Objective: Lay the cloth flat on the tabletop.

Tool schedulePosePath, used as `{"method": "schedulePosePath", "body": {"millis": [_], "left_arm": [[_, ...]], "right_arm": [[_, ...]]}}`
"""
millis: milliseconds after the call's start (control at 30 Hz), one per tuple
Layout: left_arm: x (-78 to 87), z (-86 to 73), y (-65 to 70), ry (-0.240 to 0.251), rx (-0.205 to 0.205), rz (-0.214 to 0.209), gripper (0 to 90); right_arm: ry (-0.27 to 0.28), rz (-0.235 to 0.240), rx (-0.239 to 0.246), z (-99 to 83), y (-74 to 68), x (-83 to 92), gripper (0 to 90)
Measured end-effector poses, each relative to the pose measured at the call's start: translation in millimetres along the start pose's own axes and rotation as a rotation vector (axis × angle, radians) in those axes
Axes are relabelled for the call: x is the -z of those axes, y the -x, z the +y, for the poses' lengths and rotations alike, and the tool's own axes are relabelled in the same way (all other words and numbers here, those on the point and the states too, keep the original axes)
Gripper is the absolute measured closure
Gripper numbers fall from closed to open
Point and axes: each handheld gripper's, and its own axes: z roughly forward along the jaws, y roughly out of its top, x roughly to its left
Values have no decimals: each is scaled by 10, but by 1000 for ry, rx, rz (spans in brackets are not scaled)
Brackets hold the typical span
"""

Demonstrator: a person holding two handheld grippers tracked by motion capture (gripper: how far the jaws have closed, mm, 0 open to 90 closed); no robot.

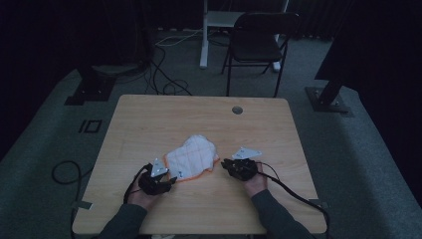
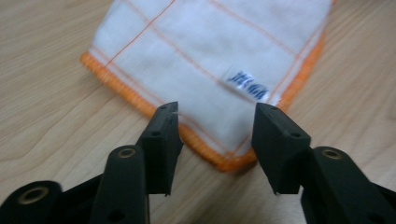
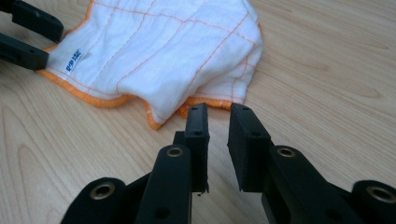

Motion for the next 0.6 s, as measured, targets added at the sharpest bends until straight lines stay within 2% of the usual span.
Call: {"method": "schedulePosePath", "body": {"millis": [133, 200, 300, 533, 600], "left_arm": [[8, 4, -28, -3, 0, 22, 626], [15, 3, -43, -7, 3, 38, 687], [26, -4, -82, -11, 9, 63, 758], [41, -11, -148, -22, 26, 93, 842], [39, -8, -144, -22, 22, 94, 854]], "right_arm": [[1, -2, 1, 22, 5, -8, 773], [-5, -12, 26, 45, -20, -24, 770], [-6, -2, 49, 85, -71, -76, 762], [-24, 10, 62, 122, -103, -212, 740], [-24, 19, 45, 121, -88, -251, 726]]}}
